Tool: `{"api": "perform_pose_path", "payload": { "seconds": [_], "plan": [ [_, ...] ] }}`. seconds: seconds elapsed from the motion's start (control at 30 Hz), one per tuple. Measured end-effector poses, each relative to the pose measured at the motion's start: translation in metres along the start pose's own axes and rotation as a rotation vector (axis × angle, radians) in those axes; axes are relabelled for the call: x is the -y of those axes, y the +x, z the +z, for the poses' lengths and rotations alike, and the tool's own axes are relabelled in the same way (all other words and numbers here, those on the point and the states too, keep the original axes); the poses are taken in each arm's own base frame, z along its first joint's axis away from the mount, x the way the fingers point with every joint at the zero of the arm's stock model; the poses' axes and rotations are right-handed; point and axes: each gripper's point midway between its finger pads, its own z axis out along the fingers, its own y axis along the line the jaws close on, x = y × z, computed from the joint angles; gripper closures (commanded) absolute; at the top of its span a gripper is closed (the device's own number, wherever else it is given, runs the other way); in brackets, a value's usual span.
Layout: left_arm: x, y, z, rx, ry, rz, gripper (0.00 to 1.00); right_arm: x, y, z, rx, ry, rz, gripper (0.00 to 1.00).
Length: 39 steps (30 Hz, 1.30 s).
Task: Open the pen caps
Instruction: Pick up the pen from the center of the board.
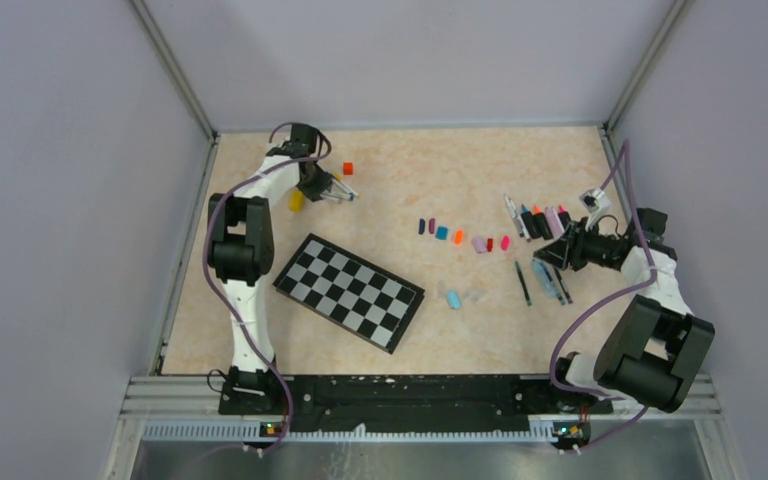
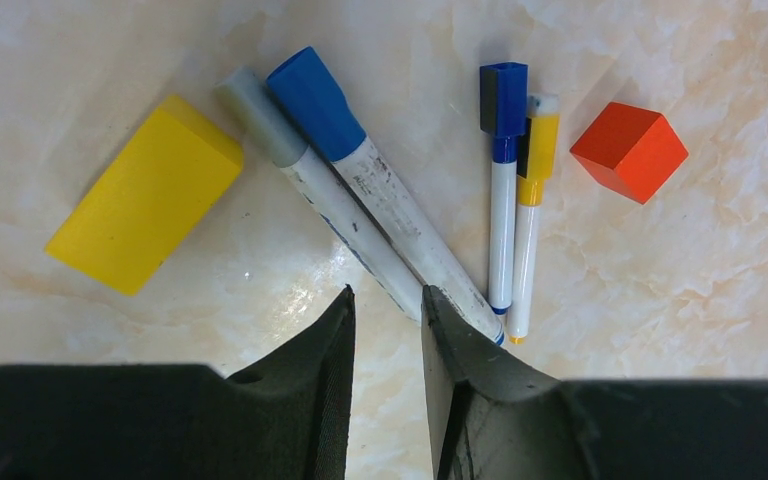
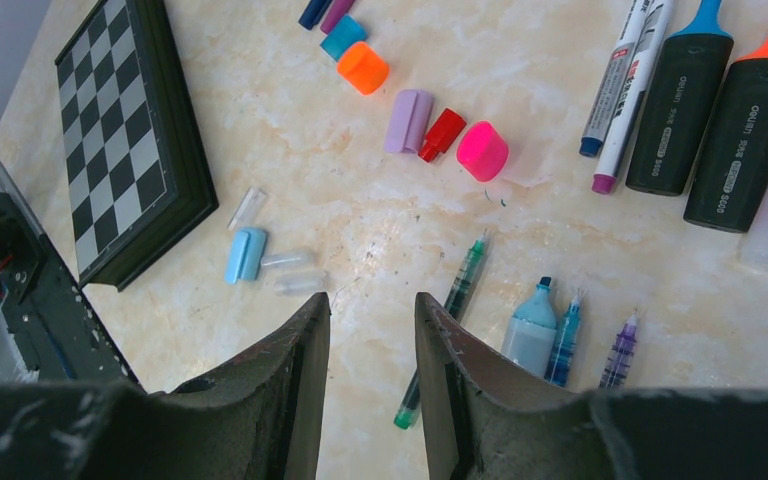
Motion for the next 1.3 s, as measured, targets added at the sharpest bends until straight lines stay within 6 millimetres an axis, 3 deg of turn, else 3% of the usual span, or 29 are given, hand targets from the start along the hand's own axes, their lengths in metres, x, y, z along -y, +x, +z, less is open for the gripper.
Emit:
{"api": "perform_pose_path", "payload": {
  "seconds": [1.0, 1.3],
  "plan": [
    [-0.008, 0.009, 0.016, -0.052, -0.06, 0.014, 0.64, 0.0, -0.001, 0.0, -0.001, 0.0, -0.001, 0.64],
    [-0.018, 0.011, 0.012, -0.062, -0.105, 0.043, 0.69, 0.001, -0.006, -0.001, 0.004, 0.002, -0.013, 0.64]
  ]
}}
